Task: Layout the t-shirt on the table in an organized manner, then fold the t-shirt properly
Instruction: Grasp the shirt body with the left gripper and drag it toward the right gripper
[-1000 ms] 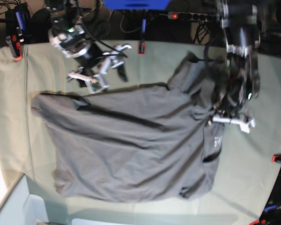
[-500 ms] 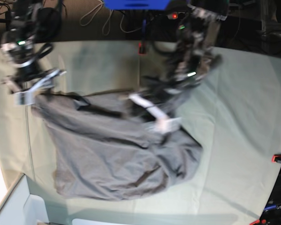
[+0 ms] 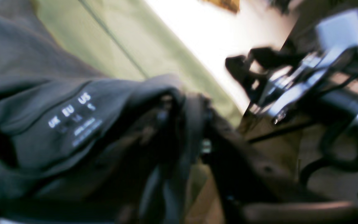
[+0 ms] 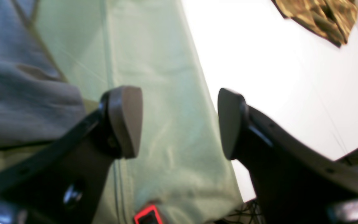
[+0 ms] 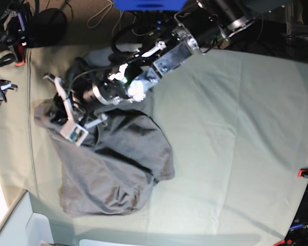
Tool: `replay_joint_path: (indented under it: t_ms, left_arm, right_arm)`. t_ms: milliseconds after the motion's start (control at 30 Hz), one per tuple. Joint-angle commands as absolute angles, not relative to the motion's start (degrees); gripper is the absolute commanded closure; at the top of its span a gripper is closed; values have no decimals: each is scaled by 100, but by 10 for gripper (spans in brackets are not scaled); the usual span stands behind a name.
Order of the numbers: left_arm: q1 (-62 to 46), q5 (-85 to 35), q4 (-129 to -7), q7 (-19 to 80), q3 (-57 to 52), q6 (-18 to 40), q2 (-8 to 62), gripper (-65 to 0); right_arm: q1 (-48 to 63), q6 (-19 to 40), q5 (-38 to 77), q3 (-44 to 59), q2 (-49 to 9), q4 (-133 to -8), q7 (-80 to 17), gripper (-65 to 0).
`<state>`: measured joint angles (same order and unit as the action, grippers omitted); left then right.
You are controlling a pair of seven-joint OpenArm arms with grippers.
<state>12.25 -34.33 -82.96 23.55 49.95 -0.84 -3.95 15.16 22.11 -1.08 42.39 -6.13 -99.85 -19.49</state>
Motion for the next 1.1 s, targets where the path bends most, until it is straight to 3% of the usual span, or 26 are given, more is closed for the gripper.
replay_joint_path:
  t_ms: [0, 100, 200, 367, 567, 733, 1067]
  left_arm:
    - [1323, -3468, -8391, 2229, 5015, -31, -453, -196]
    - [1297, -3459, -8400, 2229, 5015, 4, -435, -380]
    - [1305, -3459, -8479, 2167, 4980, 4, -286, -486]
    - [1279, -3451, -8286, 1719, 3530, -40, -268, -466]
    - [1736, -3451, -5982, 1270, 1780, -13, -523, -471]
    - [2158, -3503, -4426, 549, 1710, -31, -541, -471]
    - [2079, -3503, -3916, 163, 1692, -31, -488, -470]
  right_arm:
    - [1508, 2202, -40, 4277, -681, -10105, -1780, -380]
    - [1525, 2202, -40, 4277, -681, -10105, -1780, -380]
    - [1525, 2202, -40, 4277, -664, -10105, -1780, -380]
    - [1525, 2202, -40, 4259, -541, -10105, -1780, -380]
    - [1543, 2202, -40, 4233, -391, -10097, -1780, -380]
    - [1525, 2202, -40, 4207, -330, -10105, -1780, -380]
    - [1499, 2202, -40, 4057, -347, -10105, -1780, -380]
